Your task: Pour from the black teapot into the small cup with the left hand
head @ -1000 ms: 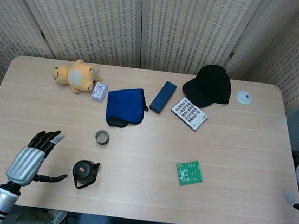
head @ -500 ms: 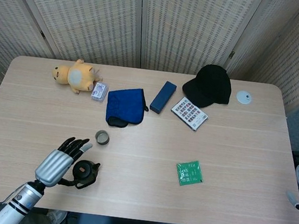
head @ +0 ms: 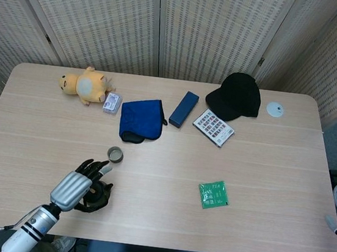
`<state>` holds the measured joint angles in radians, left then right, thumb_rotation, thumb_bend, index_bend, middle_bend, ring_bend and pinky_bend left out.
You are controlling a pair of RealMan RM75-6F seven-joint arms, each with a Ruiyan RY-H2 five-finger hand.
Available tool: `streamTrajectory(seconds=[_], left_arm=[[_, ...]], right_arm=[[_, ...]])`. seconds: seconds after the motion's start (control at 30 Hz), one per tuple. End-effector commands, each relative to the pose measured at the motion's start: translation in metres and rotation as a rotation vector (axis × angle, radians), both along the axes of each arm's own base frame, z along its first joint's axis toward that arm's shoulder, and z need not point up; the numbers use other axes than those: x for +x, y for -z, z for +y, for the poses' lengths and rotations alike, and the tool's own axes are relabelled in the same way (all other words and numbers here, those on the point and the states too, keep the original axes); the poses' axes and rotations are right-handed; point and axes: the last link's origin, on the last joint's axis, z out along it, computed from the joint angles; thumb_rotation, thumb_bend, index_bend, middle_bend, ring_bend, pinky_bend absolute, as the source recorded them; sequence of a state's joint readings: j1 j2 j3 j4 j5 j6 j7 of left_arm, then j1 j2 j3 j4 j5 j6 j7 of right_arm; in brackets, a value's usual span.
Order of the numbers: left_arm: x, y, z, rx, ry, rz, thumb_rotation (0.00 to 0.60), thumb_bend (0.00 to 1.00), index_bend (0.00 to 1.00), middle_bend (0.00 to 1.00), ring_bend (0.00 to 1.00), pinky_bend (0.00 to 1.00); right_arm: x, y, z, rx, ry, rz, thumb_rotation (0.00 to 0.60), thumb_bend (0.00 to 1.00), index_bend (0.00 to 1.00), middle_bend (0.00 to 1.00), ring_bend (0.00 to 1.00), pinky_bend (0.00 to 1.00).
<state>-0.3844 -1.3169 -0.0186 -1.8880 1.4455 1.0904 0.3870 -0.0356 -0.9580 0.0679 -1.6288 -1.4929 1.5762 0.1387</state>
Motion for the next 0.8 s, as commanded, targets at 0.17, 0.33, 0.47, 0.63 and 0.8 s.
streamTrajectory(seconds=[0.17, 0.33, 0.47, 0.63, 0.8], left_arm=[[0.005, 0.011, -0.004, -0.041, 0.006, -0.005, 0.6, 0.07, 0.0, 0.0, 0.06, 0.0], [0.009, 0.019, -0.009, -0.078, 0.02, -0.003, 0.6, 0.07, 0.0, 0.0, 0.06, 0.0], [0.011, 0.025, -0.009, -0.095, 0.02, -0.005, 0.6, 0.07, 0.0, 0.0, 0.06, 0.0], [0.011, 0.029, -0.005, -0.093, 0.012, -0.004, 0.6, 0.07, 0.0, 0.0, 0.06, 0.0], [0.004, 0.029, -0.001, -0.088, -0.016, 0.006, 0.6, 0.07, 0.0, 0.0, 0.06, 0.0]], right_arm=[[-0.001, -0.001, 0.0, -0.002, 0.005, 0.002, 0.6, 0.14, 0.11, 0.15, 0.08, 0.12], [-0.002, -0.003, 0.001, -0.005, 0.011, 0.002, 0.6, 0.14, 0.11, 0.15, 0.08, 0.12], [-0.002, -0.003, 0.001, -0.006, 0.009, 0.002, 0.6, 0.14, 0.11, 0.15, 0.08, 0.12], [-0.002, -0.003, 0.002, -0.007, 0.009, 0.001, 0.6, 0.14, 0.11, 0.15, 0.08, 0.12], [-0.002, -0.003, 0.002, -0.007, 0.008, 0.0, 0.6, 0.14, 0.11, 0.16, 0.08, 0.12]])
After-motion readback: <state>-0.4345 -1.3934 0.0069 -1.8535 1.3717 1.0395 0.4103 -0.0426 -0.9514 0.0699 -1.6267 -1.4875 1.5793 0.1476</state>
